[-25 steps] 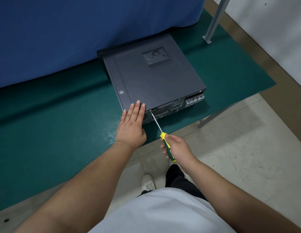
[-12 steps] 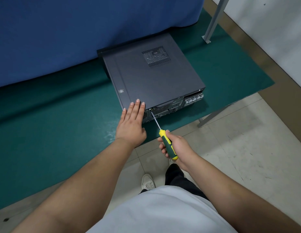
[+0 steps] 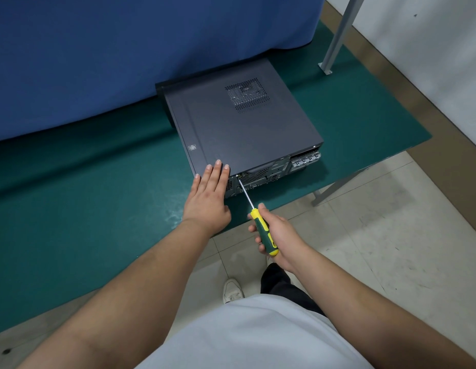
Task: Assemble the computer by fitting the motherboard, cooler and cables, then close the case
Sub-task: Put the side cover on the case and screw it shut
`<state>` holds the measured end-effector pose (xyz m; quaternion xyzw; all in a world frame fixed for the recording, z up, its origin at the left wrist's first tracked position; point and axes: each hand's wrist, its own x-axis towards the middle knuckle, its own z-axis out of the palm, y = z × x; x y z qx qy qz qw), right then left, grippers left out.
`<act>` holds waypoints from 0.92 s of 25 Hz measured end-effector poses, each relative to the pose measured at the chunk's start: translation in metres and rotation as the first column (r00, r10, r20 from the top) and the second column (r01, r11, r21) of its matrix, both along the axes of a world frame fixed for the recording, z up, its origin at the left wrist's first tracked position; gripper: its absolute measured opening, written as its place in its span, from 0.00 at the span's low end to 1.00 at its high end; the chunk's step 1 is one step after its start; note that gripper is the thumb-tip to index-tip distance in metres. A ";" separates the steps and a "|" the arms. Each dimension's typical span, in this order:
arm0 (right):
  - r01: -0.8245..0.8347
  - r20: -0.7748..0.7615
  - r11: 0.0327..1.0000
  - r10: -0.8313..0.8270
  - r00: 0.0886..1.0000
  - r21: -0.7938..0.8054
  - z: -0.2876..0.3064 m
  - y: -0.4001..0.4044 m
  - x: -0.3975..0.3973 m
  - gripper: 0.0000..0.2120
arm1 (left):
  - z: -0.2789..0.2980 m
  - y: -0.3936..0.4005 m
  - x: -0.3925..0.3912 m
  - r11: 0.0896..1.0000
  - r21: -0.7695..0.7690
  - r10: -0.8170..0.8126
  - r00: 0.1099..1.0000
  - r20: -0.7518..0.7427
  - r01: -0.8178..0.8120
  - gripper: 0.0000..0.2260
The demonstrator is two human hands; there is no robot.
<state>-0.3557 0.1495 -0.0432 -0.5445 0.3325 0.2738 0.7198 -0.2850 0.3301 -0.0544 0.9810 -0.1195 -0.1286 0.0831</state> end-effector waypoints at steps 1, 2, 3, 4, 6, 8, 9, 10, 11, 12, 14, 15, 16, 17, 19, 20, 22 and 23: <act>0.008 0.023 1.000 -0.008 1.000 -0.012 -0.001 0.002 -0.001 0.19 | 0.000 0.000 0.000 1.000 0.000 0.000 1.000 -0.001 0.000 0.45; 0.020 0.041 1.000 -0.019 0.999 -0.024 -0.003 0.003 -0.001 0.19 | 0.001 0.000 0.000 1.000 -0.002 -0.001 1.000 -0.004 0.001 0.45; 0.029 0.042 0.999 -0.028 0.999 -0.024 -0.003 0.003 -0.002 0.17 | 0.001 0.000 0.000 1.000 -0.004 -0.003 1.000 -0.008 0.003 0.45; 0.024 0.025 1.000 -0.024 0.999 -0.008 -0.004 0.001 -0.003 0.15 | 0.001 0.000 0.000 1.000 -0.004 -0.003 1.000 -0.010 0.003 0.45; -0.018 -0.043 0.998 0.021 0.999 0.053 -0.004 -0.004 -0.002 0.17 | 0.002 0.000 0.001 1.000 0.001 -0.005 1.000 -0.015 0.005 0.45; -0.033 -0.082 0.995 0.040 0.996 0.091 -0.001 -0.006 0.000 0.22 | 0.002 0.000 0.001 1.000 0.001 -0.005 1.000 -0.016 0.005 0.45; -0.024 -0.076 0.996 0.031 0.997 0.083 -0.001 -0.004 0.001 0.21 | 0.002 0.000 0.001 1.000 0.001 -0.005 1.000 -0.013 0.005 0.45; -0.008 -0.054 0.999 0.010 0.998 0.046 -0.002 -0.002 0.001 0.19 | 0.002 0.000 0.001 1.000 0.000 -0.006 1.000 -0.010 0.006 0.45; 0.017 -0.024 1.000 -0.017 1.000 0.006 -0.003 0.001 0.000 0.18 | 0.002 0.000 0.001 1.000 -0.001 -0.009 1.000 -0.010 0.009 0.45; 0.045 0.003 0.999 -0.045 0.999 -0.012 -0.004 0.002 -0.001 0.18 | 0.002 0.001 0.001 1.000 -0.003 -0.012 1.000 -0.009 0.012 0.45; 0.052 0.001 0.998 -0.052 0.999 0.036 -0.004 0.001 -0.001 0.17 | 0.001 0.001 0.001 1.000 0.000 -0.012 1.000 -0.007 0.012 0.45; 0.038 -0.033 0.996 -0.035 0.999 0.081 -0.003 -0.001 -0.001 0.16 | 0.001 0.001 0.001 1.000 0.004 -0.012 1.000 -0.007 0.012 0.46; 0.026 -0.070 0.994 -0.018 0.997 0.108 -0.002 -0.002 0.000 0.18 | 0.001 0.001 0.001 1.000 0.006 -0.014 1.000 -0.010 0.015 0.46; 0.019 -0.099 0.994 -0.008 0.995 0.104 0.000 -0.002 0.000 0.22 | 0.000 0.002 0.001 1.000 0.005 -0.016 1.000 -0.012 0.016 0.46; 0.016 -0.069 0.999 -0.013 0.998 0.034 0.000 0.001 0.001 0.24 | 0.000 0.001 0.001 1.000 0.003 -0.013 1.000 -0.014 0.013 0.46; 0.025 -0.026 1.000 -0.025 0.999 -0.008 -0.001 0.004 0.001 0.24 | 0.000 0.001 0.001 1.000 0.003 -0.014 1.000 -0.016 0.014 0.46; 0.051 0.047 0.996 -0.048 0.998 -0.072 -0.004 0.008 -0.001 0.22 | 0.000 0.002 0.002 1.000 0.000 -0.017 1.000 -0.019 0.017 0.46; 0.055 0.053 0.995 -0.051 0.997 -0.085 -0.004 0.007 -0.001 0.20 | 0.001 0.002 0.001 1.000 -0.001 -0.017 1.000 -0.017 0.017 0.46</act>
